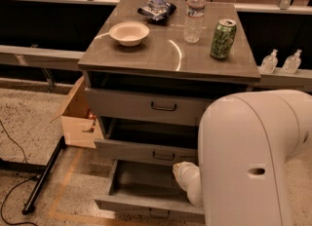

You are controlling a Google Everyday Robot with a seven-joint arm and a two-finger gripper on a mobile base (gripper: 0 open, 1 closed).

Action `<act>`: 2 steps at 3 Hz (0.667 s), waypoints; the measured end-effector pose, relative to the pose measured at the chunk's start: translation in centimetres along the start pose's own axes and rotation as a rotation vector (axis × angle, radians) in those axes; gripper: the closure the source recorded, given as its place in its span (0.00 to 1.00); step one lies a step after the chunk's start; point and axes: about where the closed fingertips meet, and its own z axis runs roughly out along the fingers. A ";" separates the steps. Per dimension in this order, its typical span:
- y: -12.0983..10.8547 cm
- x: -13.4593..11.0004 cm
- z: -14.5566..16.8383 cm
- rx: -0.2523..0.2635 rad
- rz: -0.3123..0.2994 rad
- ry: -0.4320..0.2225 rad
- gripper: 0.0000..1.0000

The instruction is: Close middle drawer

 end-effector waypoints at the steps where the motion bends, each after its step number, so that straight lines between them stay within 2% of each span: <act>1: -1.9 3.0 1.5 -0.001 -0.022 0.060 1.00; 2: -1.9 3.0 1.5 -0.001 -0.022 0.060 1.00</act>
Offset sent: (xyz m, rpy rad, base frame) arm 0.0205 -0.0162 -0.0040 -0.0434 0.0004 -0.0147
